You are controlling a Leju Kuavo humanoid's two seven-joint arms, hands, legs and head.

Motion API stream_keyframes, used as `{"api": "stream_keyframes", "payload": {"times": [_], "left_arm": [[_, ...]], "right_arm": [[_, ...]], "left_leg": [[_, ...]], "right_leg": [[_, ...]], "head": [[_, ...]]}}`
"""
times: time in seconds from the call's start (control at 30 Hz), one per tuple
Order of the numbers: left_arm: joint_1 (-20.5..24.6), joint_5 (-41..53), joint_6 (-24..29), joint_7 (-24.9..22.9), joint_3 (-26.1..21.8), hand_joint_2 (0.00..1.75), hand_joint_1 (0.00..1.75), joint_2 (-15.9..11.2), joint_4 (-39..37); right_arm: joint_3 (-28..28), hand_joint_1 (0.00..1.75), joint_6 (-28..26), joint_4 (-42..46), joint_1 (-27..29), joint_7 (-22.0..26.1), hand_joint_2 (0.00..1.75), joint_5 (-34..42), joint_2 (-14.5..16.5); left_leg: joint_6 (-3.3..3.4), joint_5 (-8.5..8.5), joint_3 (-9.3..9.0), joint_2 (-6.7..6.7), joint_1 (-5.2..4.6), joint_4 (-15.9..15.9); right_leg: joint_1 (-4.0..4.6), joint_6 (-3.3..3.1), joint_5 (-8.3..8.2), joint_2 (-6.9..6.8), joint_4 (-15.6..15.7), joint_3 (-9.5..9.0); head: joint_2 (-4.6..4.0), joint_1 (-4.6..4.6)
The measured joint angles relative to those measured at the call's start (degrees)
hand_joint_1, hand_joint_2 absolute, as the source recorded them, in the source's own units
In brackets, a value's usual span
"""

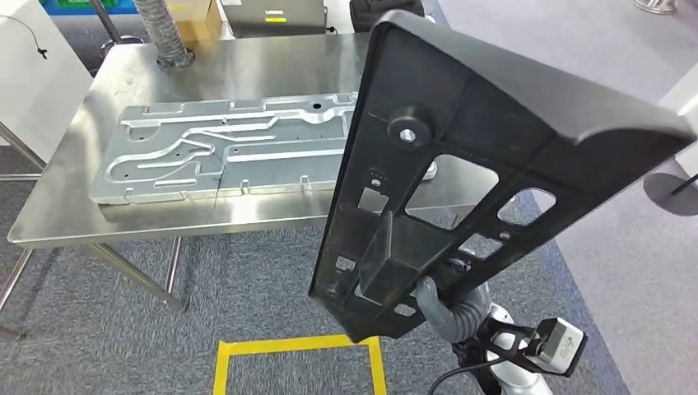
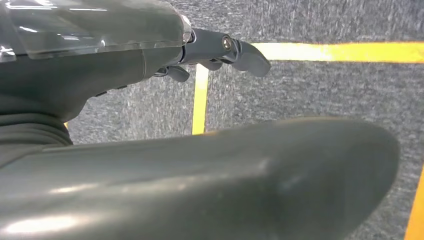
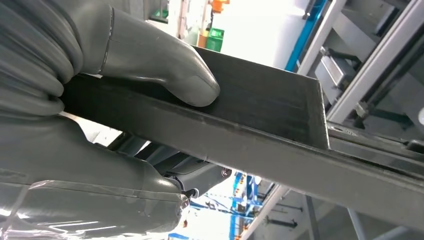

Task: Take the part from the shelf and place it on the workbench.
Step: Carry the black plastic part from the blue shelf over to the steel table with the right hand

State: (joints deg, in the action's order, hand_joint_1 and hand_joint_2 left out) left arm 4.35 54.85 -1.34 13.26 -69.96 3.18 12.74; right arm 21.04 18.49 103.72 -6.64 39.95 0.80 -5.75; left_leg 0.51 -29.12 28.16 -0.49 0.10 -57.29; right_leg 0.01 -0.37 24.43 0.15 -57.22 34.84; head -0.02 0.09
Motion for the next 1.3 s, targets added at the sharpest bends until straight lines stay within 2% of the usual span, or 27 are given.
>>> {"api": "stream_keyframes", "payload": {"times": [0.07, 0.1, 0.17, 0.2, 0.23, 0.27, 0.33, 0.4, 0.5, 0.57, 0.63, 0.7, 0.73, 0.77, 0.8, 0.83, 0.87, 0.9, 0.93, 0.97, 1.03, 1.07, 1.13, 1.2, 1.23, 1.27, 1.3], "left_arm": [[0.12, 0.07, -0.02, -0.02, 0.0, 0.0, 0.0, 0.04, -0.01], [0.21, 0.11, -0.04, -0.03, 0.0, 0.0, 0.0, 0.07, -0.01], [0.26, 0.27, -0.07, -0.05, 0.0, 0.0, 0.0, 0.14, -0.02], [0.19, 0.35, -0.06, -0.06, 0.0, 0.0, 0.0, 0.14, -0.02], [0.1, 0.41, -0.06, -0.07, 0.0, 0.0, 0.0, 0.14, -0.02], [0.03, 0.45, -0.06, -0.08, 0.0, 0.0, 0.0, 0.13, -0.02], [-0.04, 0.48, -0.06, -0.1, 0.0, 0.0, 0.0, 0.12, -0.03], [-0.01, 0.5, -0.06, -0.11, 0.0, 0.0, 0.0, 0.13, -0.04], [-0.07, 0.46, -0.02, -0.14, -0.01, 0.0, 0.0, 0.14, -0.04], [-0.08, 0.42, 0.02, -0.02, -0.02, 0.0, 0.0, 0.13, -0.04], [0.02, 0.4, 0.05, 0.17, -0.02, 0.0, 0.0, 0.09, -0.04], [0.03, 0.4, 0.03, 0.3, -0.04, 0.0, 0.0, 0.04, -0.04], [0.0, 0.4, 0.0, 0.33, -0.05, 0.0, 0.0, 0.01, -0.04], [-0.04, 0.4, -0.03, 0.34, -0.07, 0.0, 0.0, -0.02, -0.04], [-0.06, 0.4, -0.04, 0.34, -0.08, 0.0, 0.0, -0.04, -0.04], [-0.08, 0.4, -0.04, 0.34, -0.09, 0.0, 0.0, -0.04, -0.05], [-0.07, 0.39, -0.07, 0.36, -0.11, 0.0, 0.0, 0.02, -0.09], [-0.03, 0.39, -0.08, 0.38, -0.14, 0.0, 0.0, 0.06, -0.14], [-0.01, 0.37, -0.09, 0.4, -0.17, 0.0, 0.0, 0.08, -0.18], [0.01, 0.35, -0.09, 0.42, -0.2, 0.0, 0.0, 0.08, -0.22], [0.01, 0.22, -0.05, 0.43, -0.25, 0.0, 0.0, -0.13, -0.21], [0.05, 0.12, -0.04, 0.39, -0.27, 0.0, 0.0, -0.24, -0.21], [0.17, -0.11, 0.08, 0.2, -0.36, 0.0, 0.0, -0.46, -0.22], [0.08, -0.19, 0.39, -0.15, -0.43, 0.0, 0.0, -0.66, -0.22], [-0.04, -0.24, 0.58, -0.36, -0.46, 0.0, 0.0, -0.82, -0.21], [-0.15, -0.28, 0.75, -0.52, -0.5, 0.0, 0.0, -0.97, -0.21], [-0.22, -0.32, 0.9, -0.63, -0.56, 0.0, 0.0, -1.13, -0.21]], "right_arm": [[-0.01, 1.75, 0.23, 0.36, -0.1, 0.01, 1.75, 0.22, -0.04], [-0.01, 1.75, 0.38, 0.44, -0.2, 0.02, 1.75, 0.35, -0.03], [-0.01, 1.75, 0.8, 0.46, -0.37, 0.02, 1.75, 0.73, -0.02], [-0.01, 1.75, 1.03, 0.45, -0.36, 0.01, 1.75, 0.92, -0.02], [-0.01, 1.75, 1.18, 0.45, -0.35, 0.01, 1.75, 1.09, -0.02], [-0.01, 1.75, 1.25, 0.45, -0.35, 0.0, 1.75, 1.2, -0.02], [-0.01, 1.75, 1.26, 0.45, -0.37, 0.0, 1.75, 1.29, -0.02], [-0.01, 1.75, 1.27, 0.44, -0.45, -0.01, 1.75, 1.34, -0.02], [0.07, 1.75, 1.58, 0.45, -0.54, -0.02, 1.75, 1.41, -0.01], [0.13, 1.75, 1.89, 0.47, -0.68, -0.03, 1.75, 1.48, 0.0], [0.17, 1.75, 2.01, 0.48, -0.9, -0.02, 1.75, 1.56, 0.0], [0.2, 1.75, 2.02, 0.45, -0.95, -0.03, 1.75, 1.67, -0.01], [0.21, 1.75, 2.03, 0.44, -0.91, -0.04, 1.75, 1.77, -0.01], [0.21, 1.75, 2.06, 0.43, -0.9, -0.04, 1.75, 1.92, -0.02], [0.21, 1.75, 2.13, 0.43, -0.93, -0.03, 1.75, 2.1, -0.02], [0.2, 1.75, 2.2, 0.43, -0.99, -0.03, 1.75, 2.25, -0.02], [0.2, 1.75, 2.27, 0.42, -1.06, -0.02, 1.75, 2.39, -0.02], [0.19, 1.75, 2.31, 0.42, -1.15, -0.03, 1.75, 2.48, -0.02], [0.18, 1.75, 2.32, 0.43, -1.22, -0.03, 1.75, 2.56, -0.02], [0.15, 1.75, 2.33, 0.43, -1.28, -0.03, 1.75, 2.65, -0.04], [0.1, 1.75, 2.32, 0.49, -1.31, -0.04, 1.75, 2.82, -0.07], [0.08, 1.75, 2.31, 0.54, -1.33, -0.06, 1.75, 2.91, -0.08], [0.08, 1.75, 2.27, 0.7, -1.38, -0.15, 1.75, 3.08, -0.09], [0.09, 1.75, 2.19, 0.78, -1.28, -0.37, 1.75, 3.16, -0.09], [0.1, 1.75, 2.13, 0.78, -1.15, -0.5, 1.75, 3.15, -0.09], [0.1, 1.75, 2.07, 0.78, -1.03, -0.62, 1.75, 3.15, -0.09], [0.1, 1.75, 2.03, 0.78, -0.96, -0.68, 1.75, 3.15, -0.09]], "left_leg": [[-0.5, -0.77, 0.86, 0.08, 0.07, -2.77], [-0.72, -1.88, 2.44, 0.11, 0.2, -5.73], [-1.17, -4.99, 7.04, 0.12, 0.44, -13.13], [-1.33, -6.05, 9.12, 0.13, 0.54, -15.77], [-1.46, -6.03, 10.4, 0.13, 0.6, -16.62], [-1.55, -4.7, 10.65, 0.15, 0.65, -15.41], [-1.48, 0.95, 8.71, 0.22, 0.75, -7.96], [-1.01, 4.18, 6.92, 0.31, 0.55, -2.05], [0.23, 4.23, 6.4, 0.18, 0.31, -1.01], [0.93, 4.07, 5.57, 0.09, 0.44, -0.6], [1.47, 3.62, 4.76, 0.08, 0.45, -0.34], [1.76, 2.93, 4.11, 0.06, 0.25, -0.31], [1.82, 2.53, 3.67, 0.03, 0.13, -0.31], [1.85, 2.08, 3.1, -0.01, -0.02, -0.31], [1.85, 1.6, 2.39, -0.06, -0.17, -0.3], [1.83, 1.09, 1.78, -0.09, -0.28, -0.25], [1.72, 0.62, 1.18, -0.11, -0.41, -0.21], [1.52, 0.22, 0.83, -0.11, -0.42, -0.13], [1.26, -0.07, 0.66, -0.07, -0.37, 0.05], [0.88, -0.06, 0.41, -0.02, -0.36, -0.02], [0.2, -0.12, -0.01, 0.07, -0.42, -0.51], [-0.07, -0.39, 0.17, 0.09, -0.46, -1.8], [-0.52, -2.28, 2.78, 0.12, -0.23, -6.95], [-1.14, -5.01, 7.44, 0.13, 0.18, -13.89], [-1.43, -5.65, 9.28, 0.14, 0.38, -15.88], [-1.64, -5.12, 10.25, 0.15, 0.56, -15.97], [-1.83, -3.25, 10.19, 0.16, 0.73, -13.97]], "right_leg": [[-0.31, -0.68, 0.32, 0.0, 0.59, -1.25], [-0.38, -0.93, 0.59, -0.06, 0.83, -1.85], [-0.33, -1.17, 1.3, -0.11, 0.88, -2.62], [-0.32, -1.14, 1.7, -0.07, 0.86, -3.0], [-0.33, -1.07, 2.13, -0.02, 0.83, -3.46], [-0.37, -0.95, 2.6, 0.03, 0.79, -4.05], [-0.45, -0.53, 3.72, 0.03, 0.75, -5.49], [-0.4, 0.12, 4.71, 0.01, 0.63, -6.36], [-0.31, 1.24, 5.14, 0.0, 0.16, -6.49], [-0.42, 1.8, 5.58, -0.05, -1.99, -5.78], [-0.57, 2.23, 7.65, -0.08, -7.96, -2.36], [-0.64, 2.53, 10.21, -0.09, -14.82, 2.57], [-0.64, 2.51, 10.43, -0.09, -16.36, 4.24], [-0.6, 2.33, 9.41, -0.09, -15.88, 4.93], [-0.47, 1.95, 7.17, -0.09, -13.27, 4.54], [-0.21, 1.33, 4.09, -0.1, -9.29, 3.48], [0.13, 0.67, 1.8, -0.16, -5.72, 2.48], [0.48, 0.08, 0.34, -0.16, -2.83, 1.68], [0.79, -0.43, -0.38, -0.16, -1.25, 1.3], [0.97, -0.76, -0.09, -0.13, -0.79, 1.18], [0.72, -1.29, -0.26, -0.02, 0.13, 0.11], [0.49, -1.51, -0.09, -0.03, 0.57, -0.67], [0.13, -1.7, 0.38, -0.14, 1.15, -2.07], [0.02, -1.69, 1.18, -0.14, 1.19, -2.88], [-0.05, -1.58, 1.63, -0.09, 1.18, -3.34], [-0.16, -1.41, 2.13, -0.03, 1.15, -3.93], [-0.3, -1.19, 2.67, 0.02, 1.1, -4.63]], "head": [[0.0, 0.0], [0.01, -0.01], [0.0, -0.02], [0.0, -0.02], [-0.01, -0.02], [0.0, -0.02], [0.0, -0.02], [-0.01, -0.01], [0.01, -0.02], [0.01, -0.01], [-0.01, 0.0], [0.0, 0.0], [0.0, 0.0], [0.0, 0.0], [0.0, 0.0], [-0.01, 0.0], [-0.01, -0.02], [-0.01, -0.01], [0.0, -0.01], [0.0, -0.01], [0.0, 0.01], [0.0, -0.01], [0.01, -0.03], [0.0, -0.04], [0.0, -0.04], [-0.01, -0.04], [-0.01, -0.04]]}}
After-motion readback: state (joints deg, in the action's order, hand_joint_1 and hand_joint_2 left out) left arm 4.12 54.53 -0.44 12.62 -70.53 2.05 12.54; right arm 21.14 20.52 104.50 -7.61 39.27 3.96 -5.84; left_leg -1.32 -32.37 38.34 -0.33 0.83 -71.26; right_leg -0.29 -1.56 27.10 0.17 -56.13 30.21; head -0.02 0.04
